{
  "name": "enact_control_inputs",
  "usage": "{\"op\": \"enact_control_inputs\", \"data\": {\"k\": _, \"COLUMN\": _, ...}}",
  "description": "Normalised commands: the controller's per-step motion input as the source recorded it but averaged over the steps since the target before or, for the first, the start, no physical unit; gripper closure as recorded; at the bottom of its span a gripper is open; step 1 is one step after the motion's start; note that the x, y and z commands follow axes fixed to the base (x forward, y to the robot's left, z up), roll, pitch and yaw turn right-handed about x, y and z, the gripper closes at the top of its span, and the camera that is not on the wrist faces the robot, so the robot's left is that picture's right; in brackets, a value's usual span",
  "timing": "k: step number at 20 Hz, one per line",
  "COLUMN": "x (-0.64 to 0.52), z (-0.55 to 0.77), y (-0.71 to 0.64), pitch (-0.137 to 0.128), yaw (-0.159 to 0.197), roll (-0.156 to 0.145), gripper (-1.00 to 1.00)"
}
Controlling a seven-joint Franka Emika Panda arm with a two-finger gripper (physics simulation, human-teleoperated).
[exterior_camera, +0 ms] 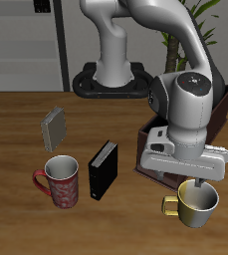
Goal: Place the white-yellow mug into the left desk caddy's left compartment and place the black book into the left desk caddy's front compartment
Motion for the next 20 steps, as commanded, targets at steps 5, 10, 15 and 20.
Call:
{"op": "enact_control_inputs", "data": {"k": 5, "x": -0.01, "z": -0.25, "y": 0.03, "pitch": 0.036, "yaw": -0.018, "roll": 0.022, "gripper": -1.0}}
{"op": "enact_control_inputs", "data": {"k": 10, "x": 0.05, "z": -0.27, "y": -0.08, "pitch": 0.07, "yaw": -0.024, "roll": -0.008, "gripper": 1.0}}
{"op": "enact_control_inputs", "data": {"k": 15, "x": 0.01, "z": -0.05, "y": -0.02, "pitch": 0.018, "yaw": -0.023, "roll": 0.009, "gripper": 1.0}}
{"op": "enact_control_inputs", "data": {"k": 20, "x": 0.01, "z": -0.02, "y": 0.0, "pitch": 0.0, "yaw": -0.008, "roll": 0.004, "gripper": 1.0}}
